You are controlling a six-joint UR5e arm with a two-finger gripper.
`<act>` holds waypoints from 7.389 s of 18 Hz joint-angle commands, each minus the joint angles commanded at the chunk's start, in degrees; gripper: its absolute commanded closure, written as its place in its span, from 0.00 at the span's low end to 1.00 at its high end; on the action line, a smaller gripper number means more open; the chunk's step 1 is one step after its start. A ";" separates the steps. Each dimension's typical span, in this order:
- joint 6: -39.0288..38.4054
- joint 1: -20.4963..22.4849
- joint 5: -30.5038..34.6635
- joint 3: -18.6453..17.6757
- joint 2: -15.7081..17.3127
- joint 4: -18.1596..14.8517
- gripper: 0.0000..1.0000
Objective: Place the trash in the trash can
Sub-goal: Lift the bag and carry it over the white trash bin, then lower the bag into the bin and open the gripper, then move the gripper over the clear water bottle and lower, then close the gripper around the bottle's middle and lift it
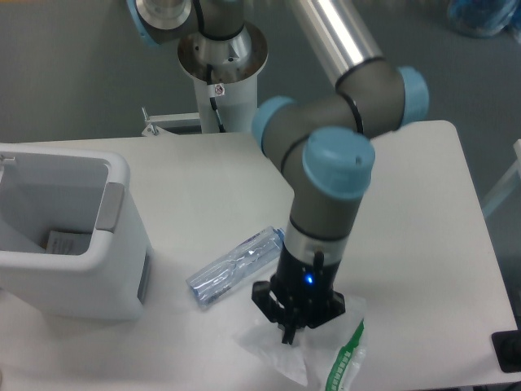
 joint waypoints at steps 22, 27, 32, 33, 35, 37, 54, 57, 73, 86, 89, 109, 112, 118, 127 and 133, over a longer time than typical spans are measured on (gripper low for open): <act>-2.03 -15.55 -8.54 -8.86 13.19 0.18 1.00; -2.03 -17.31 -8.19 -11.24 13.19 0.44 1.00; 0.25 -18.37 -8.10 -14.92 14.60 0.53 1.00; 0.96 -18.63 -8.01 -15.72 14.77 0.53 1.00; 1.23 -18.72 -8.01 -16.86 15.48 0.53 1.00; 1.66 -18.72 -8.01 -17.74 16.09 0.62 0.97; 6.49 -10.22 -7.84 -19.24 18.29 0.35 0.00; 9.04 -4.94 -8.19 -19.15 17.50 0.35 0.00; 27.50 2.46 2.59 -28.80 4.67 0.00 0.00; 26.89 -6.06 11.67 -28.04 -2.01 0.35 0.00; 26.89 -6.59 12.12 -27.68 -2.54 0.44 0.00; 20.39 -10.55 19.76 -21.35 -10.10 0.35 0.00; 20.30 -10.55 19.94 -21.26 -10.45 0.26 0.00; 18.81 -10.55 19.94 -18.63 -12.29 0.18 0.11; 18.54 -10.55 20.03 -18.45 -12.21 0.00 0.42; 18.63 -10.46 19.76 -17.66 -11.07 0.09 0.44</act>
